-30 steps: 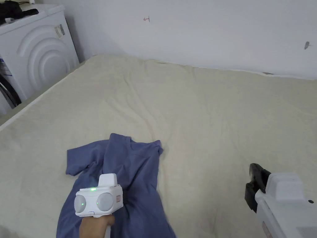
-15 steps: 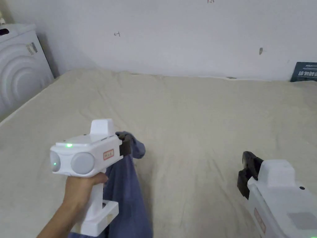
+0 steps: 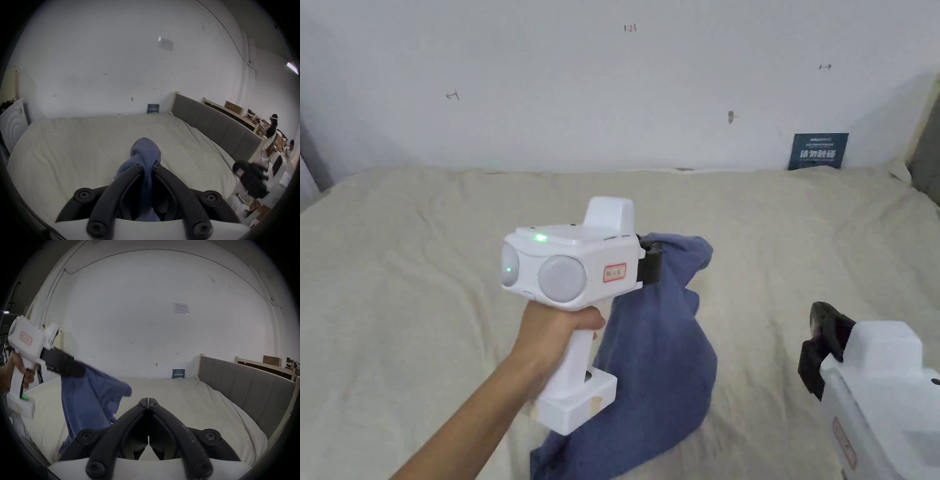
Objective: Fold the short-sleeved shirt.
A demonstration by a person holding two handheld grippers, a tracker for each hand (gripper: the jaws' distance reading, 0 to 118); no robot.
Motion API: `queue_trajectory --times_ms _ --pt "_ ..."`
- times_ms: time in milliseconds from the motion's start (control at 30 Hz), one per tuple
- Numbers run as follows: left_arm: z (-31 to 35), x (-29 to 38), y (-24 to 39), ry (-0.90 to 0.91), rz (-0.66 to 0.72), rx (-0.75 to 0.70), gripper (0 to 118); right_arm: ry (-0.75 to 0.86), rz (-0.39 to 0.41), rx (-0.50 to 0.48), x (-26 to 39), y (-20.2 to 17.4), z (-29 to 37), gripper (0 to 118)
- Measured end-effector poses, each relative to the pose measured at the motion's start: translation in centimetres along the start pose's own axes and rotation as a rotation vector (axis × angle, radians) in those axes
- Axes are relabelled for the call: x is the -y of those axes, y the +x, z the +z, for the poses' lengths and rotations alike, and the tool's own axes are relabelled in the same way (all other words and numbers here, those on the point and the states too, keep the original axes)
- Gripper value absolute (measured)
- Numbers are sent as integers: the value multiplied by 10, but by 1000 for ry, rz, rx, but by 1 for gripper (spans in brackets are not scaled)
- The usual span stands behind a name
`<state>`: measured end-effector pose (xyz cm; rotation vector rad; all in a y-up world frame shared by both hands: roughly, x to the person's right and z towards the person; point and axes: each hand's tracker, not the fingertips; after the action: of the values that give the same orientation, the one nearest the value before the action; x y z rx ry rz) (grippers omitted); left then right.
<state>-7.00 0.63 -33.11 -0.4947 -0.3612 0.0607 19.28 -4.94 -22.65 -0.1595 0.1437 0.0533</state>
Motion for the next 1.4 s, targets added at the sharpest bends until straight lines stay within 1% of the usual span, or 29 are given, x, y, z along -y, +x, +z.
queue_trajectory --times_ms 67,133,200,333,467,533,667,700,733,767,800,833,867,967,1067,1167,1267,1333,1367,1400 --pt "-15 18 7 -60 45 61 6 -8 -1 23 1 9 3 2" --pt "-33 42 12 -123 47 83 6 -16 -5 47 5 20 3 2" --pt "-52 71 15 -208 24 72 6 -29 -9 61 8 27 2 2" --pt "-90 129 12 -380 23 63 6 -54 -16 77 19 35 -4 2" --pt "-124 180 8 -535 -26 -21 6 -79 -21 72 21 28 -6 2" --pt "-134 198 6 -571 -37 -57 6 -88 -21 69 27 29 -10 2" --pt "-125 193 8 -502 20 -61 11 -99 -19 60 28 25 -10 2" --pt "-119 187 7 -489 49 -40 21 -99 -17 59 27 24 -10 2" --pt "-113 181 7 -477 80 -21 39 -97 -16 57 26 23 -9 2" --pt "-107 175 8 -467 104 -15 65 -95 -16 55 25 23 -9 2" --pt "-100 170 9 -450 116 -13 97 -91 -15 53 25 24 -8 2" --pt "-91 162 11 -407 119 -20 115 -85 -15 52 23 23 -7 2" --pt "-80 153 12 -354 114 -35 118 -78 -14 52 21 22 -6 2" --pt "-48 127 13 -231 82 -54 115 -57 -15 52 13 19 -2 2" --pt "-10 102 12 -94 56 -105 115 -30 -20 49 6 17 2 2" --pt "29 86 7 72 48 -193 115 -6 -17 51 -2 13 5 2" --pt "60 78 -3 189 31 -272 114 14 -11 53 -7 10 6 2" --pt "78 79 -11 271 35 -334 109 25 -8 54 -12 6 8 2" --pt "86 81 -15 315 25 -359 104 31 -6 53 -14 4 9 2" --pt "91 83 -19 345 12 -384 95 37 -5 52 -16 3 10 2"
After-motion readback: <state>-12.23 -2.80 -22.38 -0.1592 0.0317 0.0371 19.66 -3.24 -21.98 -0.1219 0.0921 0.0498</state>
